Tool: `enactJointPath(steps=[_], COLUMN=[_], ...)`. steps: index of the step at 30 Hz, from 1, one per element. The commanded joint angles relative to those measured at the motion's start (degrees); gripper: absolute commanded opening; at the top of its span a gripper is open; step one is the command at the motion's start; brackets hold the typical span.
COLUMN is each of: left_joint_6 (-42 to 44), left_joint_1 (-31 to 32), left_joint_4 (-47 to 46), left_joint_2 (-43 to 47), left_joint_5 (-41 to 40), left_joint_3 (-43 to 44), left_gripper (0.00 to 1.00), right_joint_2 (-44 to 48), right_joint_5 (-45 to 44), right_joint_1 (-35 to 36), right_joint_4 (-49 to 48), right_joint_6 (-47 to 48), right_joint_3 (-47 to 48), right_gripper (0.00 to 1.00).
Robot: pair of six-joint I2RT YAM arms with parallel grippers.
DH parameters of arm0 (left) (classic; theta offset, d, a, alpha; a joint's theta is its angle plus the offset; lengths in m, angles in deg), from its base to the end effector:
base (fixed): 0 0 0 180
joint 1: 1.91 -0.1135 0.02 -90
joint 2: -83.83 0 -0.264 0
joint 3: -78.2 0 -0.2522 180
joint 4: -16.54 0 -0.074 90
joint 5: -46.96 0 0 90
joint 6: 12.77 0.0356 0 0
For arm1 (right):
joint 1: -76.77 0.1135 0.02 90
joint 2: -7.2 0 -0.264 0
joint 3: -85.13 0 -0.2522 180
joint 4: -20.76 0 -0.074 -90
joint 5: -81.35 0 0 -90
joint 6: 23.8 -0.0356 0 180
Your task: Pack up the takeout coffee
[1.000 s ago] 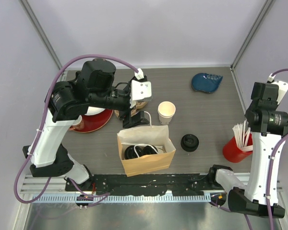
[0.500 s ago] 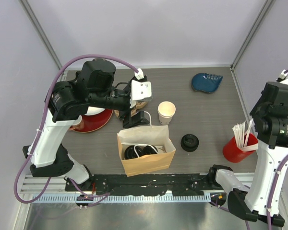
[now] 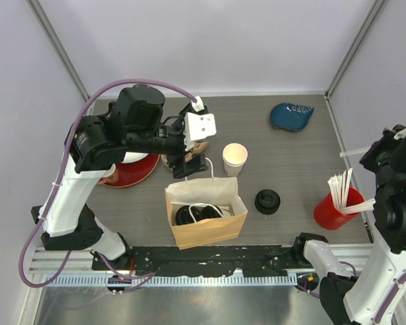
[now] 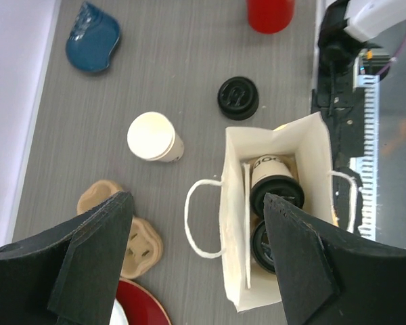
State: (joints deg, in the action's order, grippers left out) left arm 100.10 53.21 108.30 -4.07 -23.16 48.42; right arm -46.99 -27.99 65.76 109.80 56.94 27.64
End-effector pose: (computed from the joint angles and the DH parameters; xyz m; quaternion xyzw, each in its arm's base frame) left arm 0.1165 -0.1883 0.5478 0.6029 0.6063 -0.2811 0.4357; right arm 0.0560 -0.0229 0.5239 0.2367 0.7816 -0.1467 0.5582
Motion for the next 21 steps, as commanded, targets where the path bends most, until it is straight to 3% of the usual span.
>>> enactJointPath(steps=[1,5,9,14,21], left_joint_6=[-1.51,-2.04,-1.87,-1.34,0.24], left_joint_1=[-0.44,-3.42,-7.82,-12.13,-18.72], left_joint_4=[5.06,4.10,2.61,1.46,-0.12], left_joint_2=[2.20,3.78,6.68,10.28,13.98], left_joint_5=[-9.13,-10.91,-11.79,-14.59,-17.15], left_joint_3=[-2.34,-4.53,-6.91,-11.92,-15.52], left_gripper=[0.82,0.81,0.81,0.81,0.82], right_joint_2=[2.16,1.81,2.60,2.69,9.28], right_joint_5=[15.79,35.72,58.64,73.88,87.96], right_joint_1=[-0.25,-0.25,-0.25,-0.25,0.63], right_joint_4=[-10.94,-17.09,-29.98,-38.09,-65.95], right_joint_6=[0.82,-0.76,-7.34,-15.34,-36.69], right_joint_3=[2.08,-0.28,-5.82,-6.62,-16.28], right_gripper=[0.01,0.01,0.01,0.01,0.01])
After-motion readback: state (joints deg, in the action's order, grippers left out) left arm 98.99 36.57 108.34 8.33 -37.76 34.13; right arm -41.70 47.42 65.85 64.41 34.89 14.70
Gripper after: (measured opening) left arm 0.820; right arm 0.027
